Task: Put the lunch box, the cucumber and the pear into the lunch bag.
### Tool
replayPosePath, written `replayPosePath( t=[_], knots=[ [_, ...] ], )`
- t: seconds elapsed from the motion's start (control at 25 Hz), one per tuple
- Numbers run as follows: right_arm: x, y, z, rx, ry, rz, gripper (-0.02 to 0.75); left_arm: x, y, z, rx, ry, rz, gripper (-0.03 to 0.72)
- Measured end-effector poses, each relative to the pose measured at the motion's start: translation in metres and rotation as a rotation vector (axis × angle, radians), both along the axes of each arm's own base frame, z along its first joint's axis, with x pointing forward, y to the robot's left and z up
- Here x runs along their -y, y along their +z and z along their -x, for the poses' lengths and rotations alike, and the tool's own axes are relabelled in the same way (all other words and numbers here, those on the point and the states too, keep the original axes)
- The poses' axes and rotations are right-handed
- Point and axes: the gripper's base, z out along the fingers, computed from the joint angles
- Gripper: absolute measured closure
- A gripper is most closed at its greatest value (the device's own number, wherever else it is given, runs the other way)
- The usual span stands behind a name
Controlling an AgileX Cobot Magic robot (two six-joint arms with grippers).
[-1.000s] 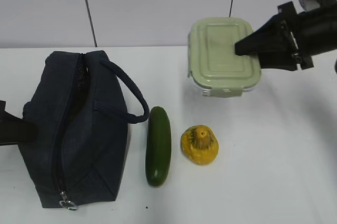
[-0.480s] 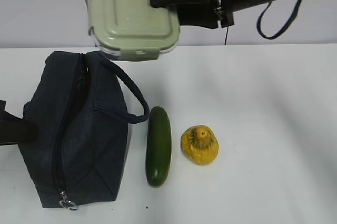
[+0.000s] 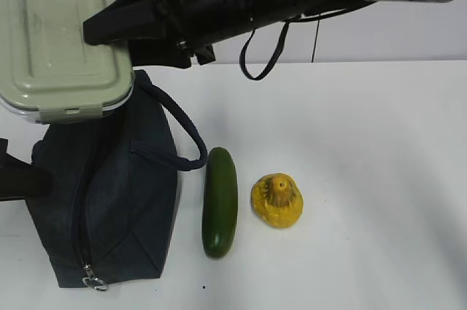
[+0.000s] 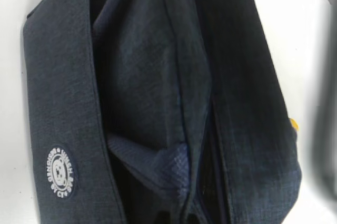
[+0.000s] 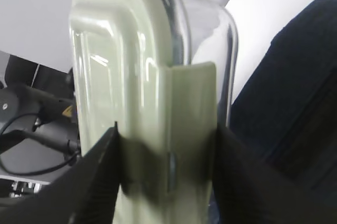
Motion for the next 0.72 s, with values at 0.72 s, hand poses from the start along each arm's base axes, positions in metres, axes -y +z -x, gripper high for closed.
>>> replayPosePath(
  t=[0.72],
  knots=[
    [-0.002, -0.065, -0.019, -0.086, -0.051, 0.263, 0.353, -0.001, 0.0, -0.001, 0.008, 0.011, -0.006, 0.701]
  ],
)
